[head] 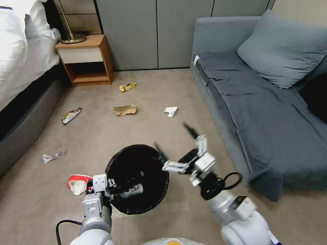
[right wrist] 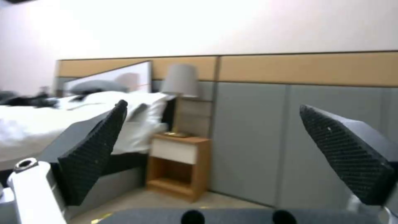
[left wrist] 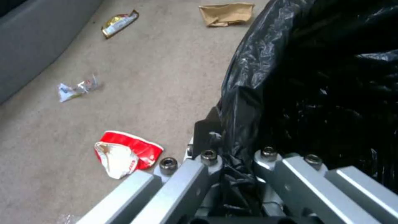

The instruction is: Pick up the trash bin, then pick up the garbage from the floor and place it into the trash bin.

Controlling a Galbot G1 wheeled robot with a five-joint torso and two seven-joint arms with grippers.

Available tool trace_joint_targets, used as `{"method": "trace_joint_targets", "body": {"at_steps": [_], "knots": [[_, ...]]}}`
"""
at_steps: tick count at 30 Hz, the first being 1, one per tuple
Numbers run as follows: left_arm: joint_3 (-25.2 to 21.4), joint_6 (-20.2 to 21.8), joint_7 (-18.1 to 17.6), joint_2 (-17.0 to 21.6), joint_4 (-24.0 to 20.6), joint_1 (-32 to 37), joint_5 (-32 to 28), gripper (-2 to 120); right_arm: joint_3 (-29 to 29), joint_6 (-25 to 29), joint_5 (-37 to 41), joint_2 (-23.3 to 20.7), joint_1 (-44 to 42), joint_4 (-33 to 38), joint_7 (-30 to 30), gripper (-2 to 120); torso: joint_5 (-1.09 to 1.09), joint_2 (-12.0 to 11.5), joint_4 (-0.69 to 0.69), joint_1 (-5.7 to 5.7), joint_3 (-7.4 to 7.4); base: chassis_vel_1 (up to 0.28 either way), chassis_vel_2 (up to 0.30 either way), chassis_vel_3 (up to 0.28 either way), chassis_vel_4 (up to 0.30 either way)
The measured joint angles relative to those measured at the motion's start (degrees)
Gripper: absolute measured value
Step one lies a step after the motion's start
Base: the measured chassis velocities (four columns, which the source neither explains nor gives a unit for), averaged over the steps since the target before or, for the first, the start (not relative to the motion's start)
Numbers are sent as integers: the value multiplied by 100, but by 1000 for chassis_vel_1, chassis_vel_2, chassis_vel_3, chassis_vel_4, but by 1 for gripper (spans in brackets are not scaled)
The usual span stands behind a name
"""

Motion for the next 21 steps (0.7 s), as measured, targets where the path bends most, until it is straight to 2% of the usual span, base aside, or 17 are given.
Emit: {"method": "trace_joint_targets", "body": {"at_steps": [6, 9, 13, 21], "knots": [[-62, -28, 2, -20, 9, -19, -8, 1, 197, 312, -263, 409, -508, -103, 195, 100, 0, 0, -1, 0, 0, 0, 0, 0, 0], [-119, -38, 2, -19, -49, -21, -38, 1, 268, 631, -516, 761, -807, -467, 345, 100, 1, 0, 0, 0, 0, 0, 0, 0, 0], [-157, -44, 2, -12, -104, -34, -79, 1, 253, 794, -584, 930, -915, -758, 383, 100, 0, 0, 0, 0, 0, 0, 0, 0, 0], [-182, -44, -4, -1, -177, -58, -125, 1, 245, 825, -578, 987, -878, -977, 352, 100, 1, 0, 0, 0, 0, 0, 0, 0, 0]]}}
